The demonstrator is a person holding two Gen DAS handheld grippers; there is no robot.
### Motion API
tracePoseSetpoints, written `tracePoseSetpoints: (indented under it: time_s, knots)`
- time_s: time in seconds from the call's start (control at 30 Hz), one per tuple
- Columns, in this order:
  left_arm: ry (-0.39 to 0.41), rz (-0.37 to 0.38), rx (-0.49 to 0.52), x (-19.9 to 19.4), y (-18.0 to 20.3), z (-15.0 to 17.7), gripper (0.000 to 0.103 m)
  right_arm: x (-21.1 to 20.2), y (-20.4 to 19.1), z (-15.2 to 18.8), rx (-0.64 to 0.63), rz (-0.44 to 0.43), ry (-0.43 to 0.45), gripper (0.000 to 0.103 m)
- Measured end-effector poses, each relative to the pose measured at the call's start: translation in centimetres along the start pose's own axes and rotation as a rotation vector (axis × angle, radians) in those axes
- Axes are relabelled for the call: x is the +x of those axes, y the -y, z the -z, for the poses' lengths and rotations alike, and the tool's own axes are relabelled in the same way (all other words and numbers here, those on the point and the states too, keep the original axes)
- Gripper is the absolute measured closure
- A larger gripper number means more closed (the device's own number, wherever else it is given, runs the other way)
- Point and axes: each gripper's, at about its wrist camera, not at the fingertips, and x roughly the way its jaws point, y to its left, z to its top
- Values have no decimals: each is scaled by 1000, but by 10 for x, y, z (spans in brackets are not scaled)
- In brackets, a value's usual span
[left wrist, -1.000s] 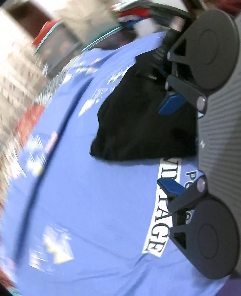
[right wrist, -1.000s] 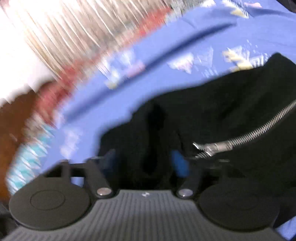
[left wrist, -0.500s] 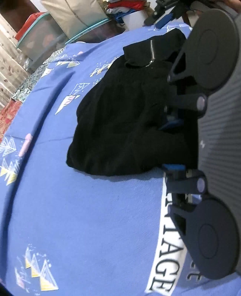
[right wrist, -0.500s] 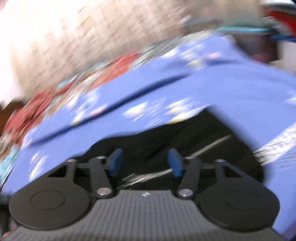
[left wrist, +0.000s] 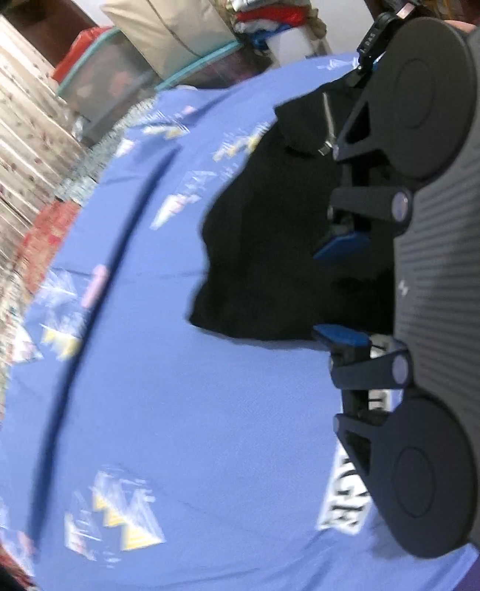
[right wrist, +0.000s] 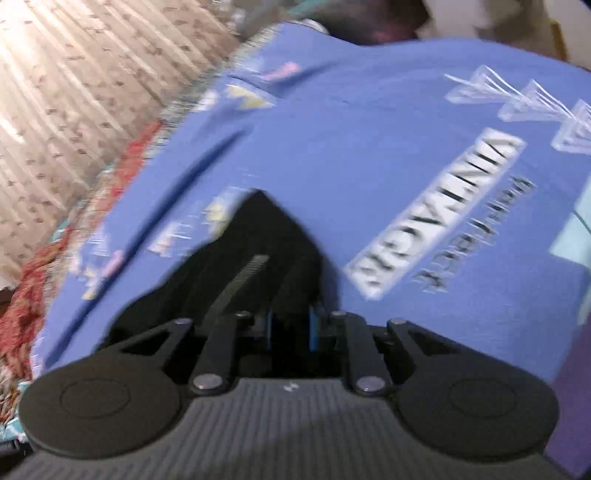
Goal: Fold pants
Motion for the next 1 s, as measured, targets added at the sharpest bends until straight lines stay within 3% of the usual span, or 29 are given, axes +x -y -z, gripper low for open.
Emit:
tracePoseSetpoints:
  time_s: [0.07, 0.13, 0.2, 0.27, 0.4, 0.43, 0.47, 0.5, 0.53, 0.57, 0.67, 0.77, 0.9, 1.0]
  knots:
    - [15, 27, 26, -7, 12, -12, 59, -5, -25, -2, -72, -57, 21, 83]
    - [8, 68, 56, -8, 33, -28, 45, -5, -54, 2, -173, -116, 27, 83]
    - [-19, 108, 78, -2, 53, -39, 14, 0, -85, 10, -273, -163, 16, 83]
    - [-64, 173, 100, 12, 78, -51, 1, 11, -113, 21, -372, -191, -6, 83]
    - [-197, 259, 86, 53, 109, -58, 1, 24, -149, 43, -501, -228, -53, 83]
    - [-218, 273, 90, 64, 116, -57, 2, 19, -152, 51, -515, -236, -66, 83]
    - [-223, 267, 124, 73, 123, -54, 14, 20, -154, 55, -529, -247, -80, 83]
    - [-228, 242, 159, 81, 127, -51, 47, 20, -157, 58, -539, -259, -87, 83]
    - [-248, 194, 191, 89, 130, -48, 66, 19, -159, 60, -551, -265, -89, 83]
    - [-260, 166, 194, 95, 128, -45, 91, 20, -162, 61, -566, -258, -88, 83]
    - [-202, 211, 148, 82, 111, -49, 91, 21, -166, 61, -583, -268, -84, 83]
    - [-74, 260, 194, 40, 102, -51, 91, 17, -182, 61, -617, -344, -58, 83]
    - [80, 162, 239, -3, 74, -36, 91, 22, -206, 79, -693, -450, -103, 83]
    - [37, 51, 131, 8, 25, -24, 91, 49, -215, 106, -738, -478, -210, 81]
